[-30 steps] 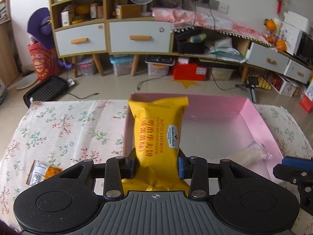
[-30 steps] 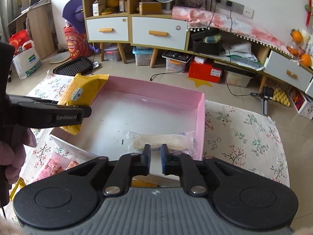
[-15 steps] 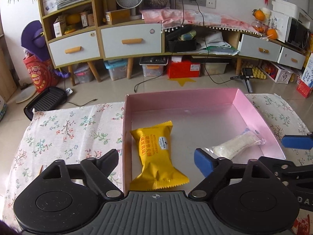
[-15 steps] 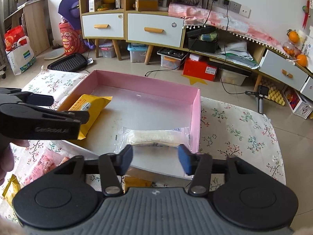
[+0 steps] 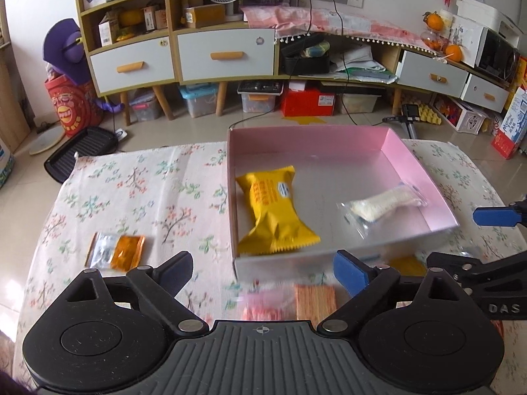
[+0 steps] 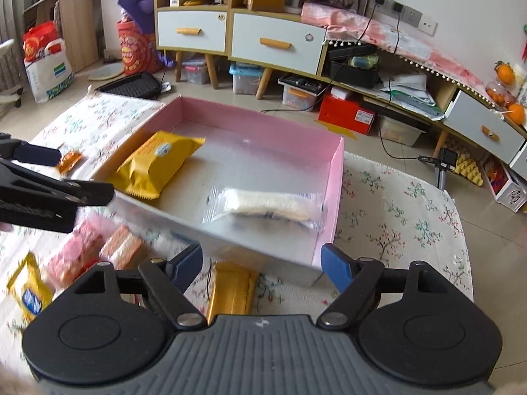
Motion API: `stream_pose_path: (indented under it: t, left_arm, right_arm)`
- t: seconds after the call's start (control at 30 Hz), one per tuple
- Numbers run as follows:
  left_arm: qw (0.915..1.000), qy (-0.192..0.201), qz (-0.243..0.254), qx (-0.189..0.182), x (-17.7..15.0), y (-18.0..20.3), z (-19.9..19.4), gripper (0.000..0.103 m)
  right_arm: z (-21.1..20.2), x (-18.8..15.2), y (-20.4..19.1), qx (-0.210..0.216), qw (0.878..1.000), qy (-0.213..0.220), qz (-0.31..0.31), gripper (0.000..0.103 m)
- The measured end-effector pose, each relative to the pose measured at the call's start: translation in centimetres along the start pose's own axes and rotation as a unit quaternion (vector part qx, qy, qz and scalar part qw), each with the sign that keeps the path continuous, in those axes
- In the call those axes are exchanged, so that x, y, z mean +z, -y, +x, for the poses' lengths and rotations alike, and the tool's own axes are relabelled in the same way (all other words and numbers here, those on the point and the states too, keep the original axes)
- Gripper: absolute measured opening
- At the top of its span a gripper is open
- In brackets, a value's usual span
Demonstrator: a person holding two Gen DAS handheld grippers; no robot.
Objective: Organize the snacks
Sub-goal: 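Raise both tools up and away from the pink box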
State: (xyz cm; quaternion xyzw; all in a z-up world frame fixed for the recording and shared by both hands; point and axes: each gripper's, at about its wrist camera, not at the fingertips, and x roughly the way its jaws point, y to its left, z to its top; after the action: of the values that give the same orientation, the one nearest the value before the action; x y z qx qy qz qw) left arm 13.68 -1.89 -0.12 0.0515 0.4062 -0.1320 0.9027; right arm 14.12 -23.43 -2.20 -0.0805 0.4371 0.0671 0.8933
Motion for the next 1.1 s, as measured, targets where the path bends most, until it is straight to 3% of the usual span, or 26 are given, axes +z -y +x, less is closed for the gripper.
stream_pose_path:
  t: [0.13,0.37,0.57,0.7,0.83,0.93,1.1]
  left_arm:
    - [0.9997,0.014,0.005,-0.018,-0.7,0.1,-2.4,0.094]
    - [0.9937,0.091,0.012,-0.065,-1.3,0.6,-8.7,0.094]
    - [0.9868,0.149,-0.014,-0.063,0.0,1.4,-12.8,0.094]
    - [0.9766,0.182,-0.074,-0.088,1.2,1.9,-14.7,0.094]
    - [0.9628,0.218,-0.091,-0.131,2.1,4.5,-15.5,0.094]
    - [0.9633,0.240,-0.085,-0.083,2.8,7.0,-15.4,0.095]
    - [0.9542,0.262,-0.125,0.073,3.7,9.2,-13.6,0.098]
  right_arm:
    - [-0.1,-0.6,-0.1,-0.008,1.000,-0.010,0.001,0.078]
    - [0.1,-1.2,-0.6,-0.006,1.000,-0.025,0.005,0.078]
    - [0.1,-1.0,-1.2,-0.009,0.999,-0.032,0.010,0.079]
    - [0.3,-1.0,-1.3,-0.026,0.999,-0.041,0.016,0.080]
    - [0.4,-0.9,-1.9,-0.034,0.998,-0.052,0.028,0.080]
    - [0.4,-0.8,-2.7,-0.041,0.997,-0.058,0.031,0.081]
    - [0.0,-0.7,-4.1,-0.067,0.995,-0.064,0.028,0.081]
